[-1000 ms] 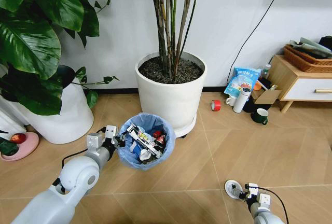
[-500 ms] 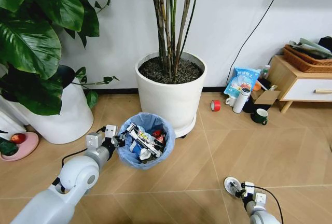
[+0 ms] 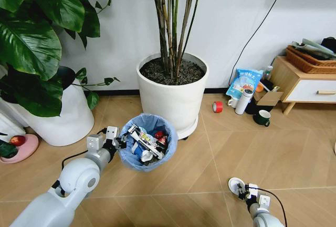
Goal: Pick up the trash bin and place the garbage on the floor into it.
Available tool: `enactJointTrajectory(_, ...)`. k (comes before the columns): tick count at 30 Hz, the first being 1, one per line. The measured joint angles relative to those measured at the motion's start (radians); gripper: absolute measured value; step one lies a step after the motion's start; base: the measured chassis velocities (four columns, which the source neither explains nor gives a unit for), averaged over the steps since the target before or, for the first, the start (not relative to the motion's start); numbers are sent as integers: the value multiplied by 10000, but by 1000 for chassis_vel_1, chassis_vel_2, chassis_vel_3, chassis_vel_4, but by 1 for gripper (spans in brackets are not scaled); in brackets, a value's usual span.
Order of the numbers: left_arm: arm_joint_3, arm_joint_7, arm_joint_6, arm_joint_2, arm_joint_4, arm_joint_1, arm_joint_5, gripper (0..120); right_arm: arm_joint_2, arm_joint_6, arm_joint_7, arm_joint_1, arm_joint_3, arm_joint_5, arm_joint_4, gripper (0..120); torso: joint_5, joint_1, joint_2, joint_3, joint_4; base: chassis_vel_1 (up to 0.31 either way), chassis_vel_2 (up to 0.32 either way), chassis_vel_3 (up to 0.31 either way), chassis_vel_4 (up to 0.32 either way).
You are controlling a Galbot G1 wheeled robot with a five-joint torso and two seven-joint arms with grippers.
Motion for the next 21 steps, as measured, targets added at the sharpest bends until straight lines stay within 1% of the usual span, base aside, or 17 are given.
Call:
enactJointTrajectory(2,0,-10,-1,9,-21,0,-1,0,4,0,0,8,23,15,0,11,7,0,0,0,1,0,0,0,0)
enactJointTrajectory(4,0,-10,-1,9,-21,0,-1,0,4,0,0,8,23,15,0,11,7,0,0,0,1,0,0,0,0)
enactJointTrajectory(7,-2,-16,-2,17,-24,1,-2,0,7,0,3,13,39,17,7,0,9,0,0,1,2,0,0,0,0)
enactJointTrajectory(10,-3,-21,-2,18,-38,5,-2,0,14,16,38,17,57,0,45,0,11,0,-2,2,3,0,0,0,0)
enactJointTrajectory(12,-9,-37,-10,16,-61,30,-5,0,20,16,100,-37,155,-29,368,0,28,3,-5,5,1,0,0,0,0)
enactJointTrajectory(13,-9,-37,-10,16,-61,30,-5,0,20,16,100,-37,155,-29,368,0,28,3,-5,5,1,0,0,0,0)
enactJointTrajectory(17,-15,-41,-13,-44,-60,54,20,0,-61,-164,106,-155,447,-43,1612,0,11,3,-6,4,3,0,0,0,0)
enactJointTrajectory(18,-2,-46,-15,-74,-61,53,34,0,-140,-273,79,-248,547,-42,2226,0,17,3,-6,3,3,0,0,0,0)
enactJointTrajectory(19,-2,-46,-15,-74,-61,53,34,0,-140,-273,79,-248,547,-42,2226,0,17,3,-6,3,3,0,0,0,0)
enactJointTrajectory(21,36,-52,-15,-73,-102,67,35,0,-204,-392,50,-364,693,-46,3096,0,6,3,-6,3,0,0,0,0,0)
